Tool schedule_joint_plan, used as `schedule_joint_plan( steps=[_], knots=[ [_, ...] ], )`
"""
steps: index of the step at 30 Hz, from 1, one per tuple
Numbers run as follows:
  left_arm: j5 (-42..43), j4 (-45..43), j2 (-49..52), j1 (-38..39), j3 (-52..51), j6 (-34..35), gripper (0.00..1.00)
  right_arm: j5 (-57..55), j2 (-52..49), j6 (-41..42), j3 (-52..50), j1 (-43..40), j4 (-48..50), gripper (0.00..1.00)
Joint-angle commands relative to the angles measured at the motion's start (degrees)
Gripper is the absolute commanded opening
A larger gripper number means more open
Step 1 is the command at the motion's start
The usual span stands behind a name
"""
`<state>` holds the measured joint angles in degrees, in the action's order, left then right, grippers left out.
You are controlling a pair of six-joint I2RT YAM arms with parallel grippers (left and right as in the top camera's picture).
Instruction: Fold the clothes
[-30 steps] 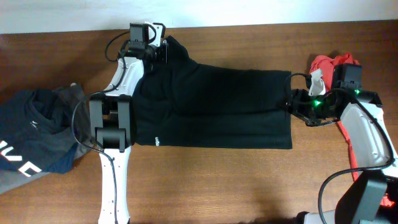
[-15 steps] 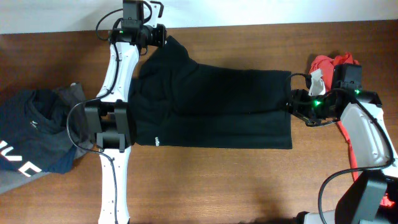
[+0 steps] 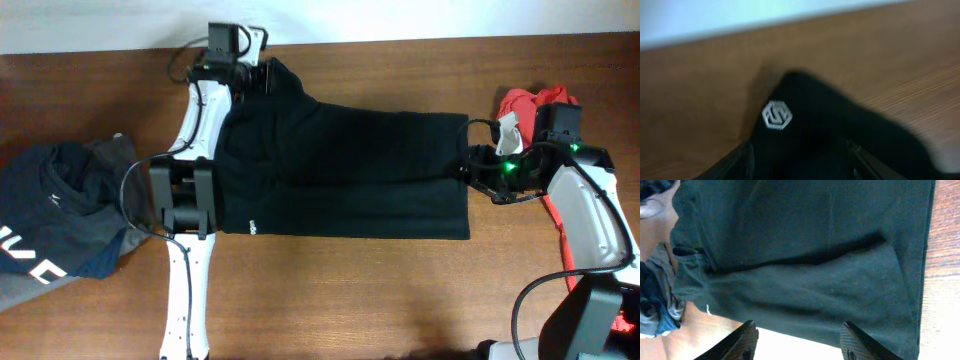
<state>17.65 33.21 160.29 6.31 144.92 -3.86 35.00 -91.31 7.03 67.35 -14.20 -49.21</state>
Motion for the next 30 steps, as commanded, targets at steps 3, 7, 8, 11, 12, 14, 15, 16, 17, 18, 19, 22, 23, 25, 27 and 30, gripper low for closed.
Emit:
schedule_joint_plan(
  steps=[3, 7, 8, 11, 12, 14, 15, 16, 17, 18, 19, 22, 23, 25, 27, 30],
  knots=[
    [0.31, -3.02, 1.18, 0.0, -0.52, -0.52, 0.58, -0.15, 0.85, -0.87, 1.03, 0.31, -0.76, 0.58],
    [0.33, -5.42, 1.2, 0.09, -0.52, -0.5, 0.57, -1.18, 0.85, -0.87, 1.03, 0.31, -1.22, 0.58],
    [0.31, -5.64, 1.31, 0.09, -0.52, -0.5, 0.57, -1.18, 0.85, -0.85, 1.03, 0.31, -1.22, 0.58],
    [0.31, -5.77, 1.9, 0.09, -0.52, -0.52, 0.57, -1.18, 0.85, -0.85, 1.03, 0.31, -1.16, 0.58],
    [0.31, -5.75, 2.27, 0.09, -0.52, -0.52, 0.57, -1.18, 0.85, -0.85, 1.03, 0.31, -1.18, 0.58],
    [0.33, -5.79, 3.1, 0.09, -0.52, -0.52, 0.57, -1.16, 0.85, -0.85, 1.03, 0.33, -1.2, 0.58],
    [0.33, -5.81, 3.82, 0.09, -0.52, -0.52, 0.57, -1.16, 0.85, -0.85, 1.03, 0.33, -1.22, 0.58],
    [0.35, -5.75, 3.91, 0.09, -0.52, -0.52, 0.57, -1.16, 0.85, -0.85, 1.03, 0.31, -1.29, 0.58],
    [0.35, -5.77, 4.48, 0.09, -0.52, -0.52, 0.57, -1.16, 0.85, -0.85, 1.03, 0.31, -1.4, 0.58],
    [0.35, -5.77, 4.63, 0.09, -0.52, -0.52, 0.57, -1.16, 0.85, -0.85, 1.03, 0.31, -1.49, 0.58],
    [0.35, -5.75, 4.85, 0.09, -0.52, -0.52, 0.56, -1.16, 0.85, -0.85, 1.03, 0.31, -1.6, 0.57],
    [0.33, -5.7, 4.98, 0.09, -0.52, -0.52, 0.48, -1.16, 0.85, -0.83, 1.03, 0.31, -1.62, 0.58],
    [0.33, -5.79, 4.98, 0.09, -0.52, -0.55, 0.42, -1.16, 0.85, -0.83, 1.03, 0.33, -1.6, 0.58],
    [0.35, -5.79, 4.98, 0.09, -0.5, -0.52, 0.12, -1.16, 0.85, -0.83, 1.03, 0.31, -1.62, 0.58],
    [0.59, -5.4, 4.92, 0.09, -0.37, -0.5, 0.0, -1.16, 0.85, -0.83, 1.03, 0.31, -1.62, 0.58],
    [0.57, -2.05, 4.66, 0.09, 1.64, -0.5, 0.0, -1.14, 0.85, -0.83, 1.03, 0.33, -1.62, 0.58]
  ],
)
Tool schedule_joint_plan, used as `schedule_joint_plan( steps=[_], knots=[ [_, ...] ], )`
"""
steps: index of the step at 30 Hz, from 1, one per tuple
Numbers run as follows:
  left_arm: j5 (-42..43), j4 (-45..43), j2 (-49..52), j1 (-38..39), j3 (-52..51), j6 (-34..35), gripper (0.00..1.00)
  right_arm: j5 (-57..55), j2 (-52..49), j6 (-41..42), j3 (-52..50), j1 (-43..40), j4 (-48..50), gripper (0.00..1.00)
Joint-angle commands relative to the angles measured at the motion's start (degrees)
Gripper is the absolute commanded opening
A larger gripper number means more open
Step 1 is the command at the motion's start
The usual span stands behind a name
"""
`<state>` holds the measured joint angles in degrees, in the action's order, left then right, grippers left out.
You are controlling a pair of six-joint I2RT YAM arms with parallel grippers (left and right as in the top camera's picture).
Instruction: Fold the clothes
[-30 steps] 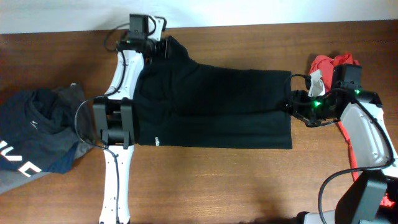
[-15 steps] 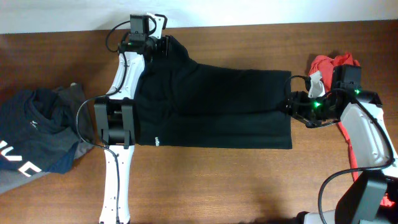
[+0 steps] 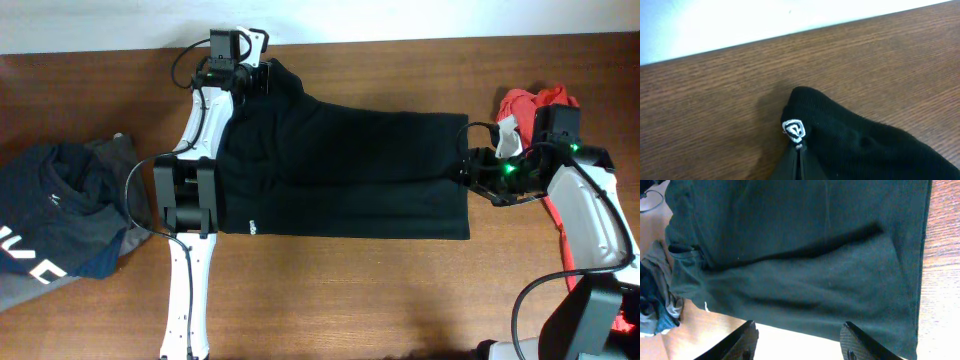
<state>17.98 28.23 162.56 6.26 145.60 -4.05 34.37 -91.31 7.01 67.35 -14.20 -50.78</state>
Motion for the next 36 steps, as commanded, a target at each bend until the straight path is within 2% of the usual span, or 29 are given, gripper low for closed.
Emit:
schedule_joint_plan(
  steps=[1, 13, 22, 27, 36],
  knots=[
    [0.26, 4.37, 2.19, 0.13, 1.88, -0.31, 0.0, -0.5, 0.85, -0.81, 1.03, 0.33, -0.04, 0.58],
    [0.2, 21.11, -4.92, 0.13, 13.9, -2.27, 0.0, -0.5, 0.85, -0.81, 1.03, 0.31, -0.02, 0.58],
    [0.2, 42.97, -14.14, 0.13, 14.21, -2.27, 0.0, -0.52, 0.85, -0.83, 1.03, 0.31, 0.24, 0.58],
    [-0.04, 52.11, -19.71, 0.13, 14.21, -2.27, 0.0, -0.52, 0.85, -0.83, 1.03, 0.31, 0.22, 0.58],
    [-6.88, 68.35, -21.9, 0.13, 13.35, -2.27, 0.05, -0.55, 0.85, -0.83, 1.03, 0.31, 0.22, 0.58]
  ],
)
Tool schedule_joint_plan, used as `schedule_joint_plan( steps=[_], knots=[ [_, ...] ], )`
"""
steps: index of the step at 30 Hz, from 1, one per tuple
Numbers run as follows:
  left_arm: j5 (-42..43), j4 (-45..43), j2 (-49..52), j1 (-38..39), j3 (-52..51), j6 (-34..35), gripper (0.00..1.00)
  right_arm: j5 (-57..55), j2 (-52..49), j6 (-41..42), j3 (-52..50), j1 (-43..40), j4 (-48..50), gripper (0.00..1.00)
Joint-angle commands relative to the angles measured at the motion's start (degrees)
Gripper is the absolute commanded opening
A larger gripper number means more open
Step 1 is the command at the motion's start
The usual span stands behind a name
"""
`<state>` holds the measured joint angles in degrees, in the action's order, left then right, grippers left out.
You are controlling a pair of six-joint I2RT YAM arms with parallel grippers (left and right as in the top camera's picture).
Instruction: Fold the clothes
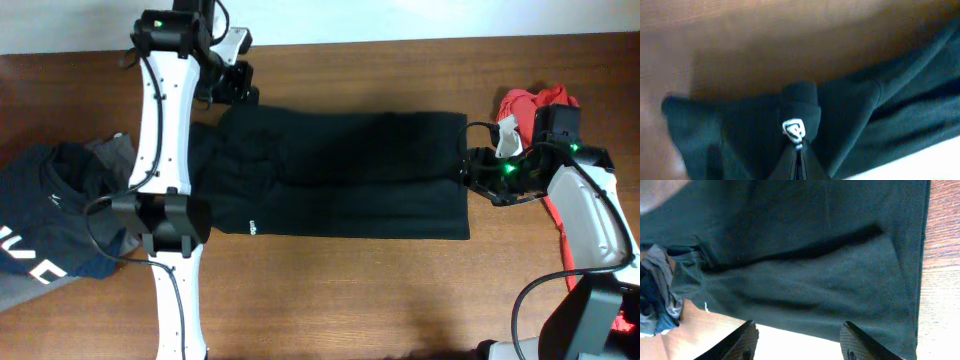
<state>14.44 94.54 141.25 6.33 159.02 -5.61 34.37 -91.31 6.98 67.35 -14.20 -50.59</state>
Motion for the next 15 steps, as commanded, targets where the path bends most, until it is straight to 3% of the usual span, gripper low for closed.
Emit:
schedule_joint_plan(
  steps=[1, 6, 11, 15],
  knots=[
    [-3.32, 2.19, -0.59, 0.07, -0.92, -0.68, 0.06, -0.52, 0.85, -0.81, 1.03, 0.31, 0.02, 0.58],
    [-2.45, 2.19, -0.59, 0.79, -5.33, -0.28, 0.18, -0.52, 0.85, -0.81, 1.03, 0.31, -0.04, 0.58],
    [-2.27, 2.19, -0.61, 0.92, -8.87, -0.28, 0.12, -0.55, 0.85, -0.83, 1.03, 0.31, -0.22, 0.58],
    [-2.34, 2.19, -1.36, 0.92, -11.28, -0.28, 0.18, -0.55, 0.85, -1.05, 1.03, 0.31, -0.28, 0.59]
  ],
)
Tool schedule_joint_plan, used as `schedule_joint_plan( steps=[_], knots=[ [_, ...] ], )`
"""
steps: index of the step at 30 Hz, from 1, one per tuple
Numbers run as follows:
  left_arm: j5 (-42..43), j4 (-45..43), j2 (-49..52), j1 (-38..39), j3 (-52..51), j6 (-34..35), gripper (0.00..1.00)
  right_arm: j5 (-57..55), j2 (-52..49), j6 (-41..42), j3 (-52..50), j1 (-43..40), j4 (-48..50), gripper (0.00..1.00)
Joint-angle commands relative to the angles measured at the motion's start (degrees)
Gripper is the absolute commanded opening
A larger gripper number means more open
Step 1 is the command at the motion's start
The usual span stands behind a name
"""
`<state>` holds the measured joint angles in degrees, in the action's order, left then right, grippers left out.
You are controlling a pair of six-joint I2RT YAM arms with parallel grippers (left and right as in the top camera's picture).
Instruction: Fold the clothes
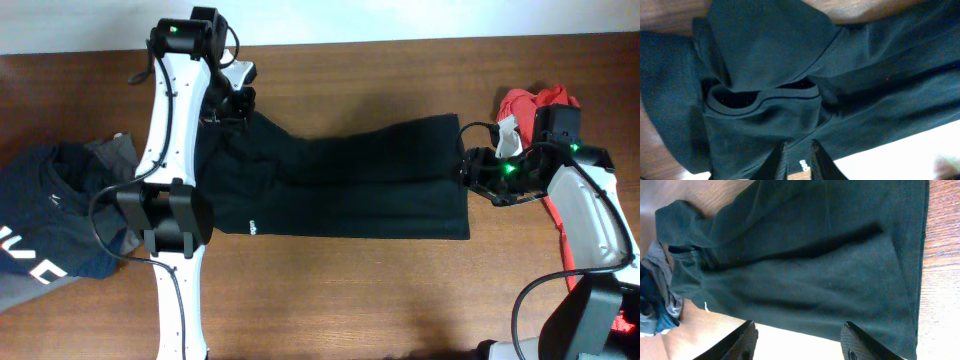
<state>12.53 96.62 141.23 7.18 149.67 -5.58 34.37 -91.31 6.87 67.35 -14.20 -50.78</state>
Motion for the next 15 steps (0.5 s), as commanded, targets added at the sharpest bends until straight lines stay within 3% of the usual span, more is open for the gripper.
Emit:
schedule_joint_plan(
  steps=[1, 6, 9, 15],
  knots=[
    [-0.5, 0.13, -1.73, 0.07, -2.91, -0.31, 0.2, -0.57, 0.85, -0.96, 1.03, 0.31, -0.09, 0.63],
    [-5.53, 0.13, -3.37, -0.2, -7.28, -0.31, 0.24, -0.83, 0.85, -2.4, 1.03, 0.31, 1.99, 0.66],
    [-4.92, 0.11, -3.91, -0.26, -7.34, -0.28, 0.24, -1.99, 0.42, -2.38, 1.03, 0.31, 8.39, 0.57],
    [-4.9, -0.35, -7.34, -0.57, -7.34, -0.28, 0.25, -7.15, -4.96, 1.57, 1.03, 0.33, 22.86, 0.6]
  ],
)
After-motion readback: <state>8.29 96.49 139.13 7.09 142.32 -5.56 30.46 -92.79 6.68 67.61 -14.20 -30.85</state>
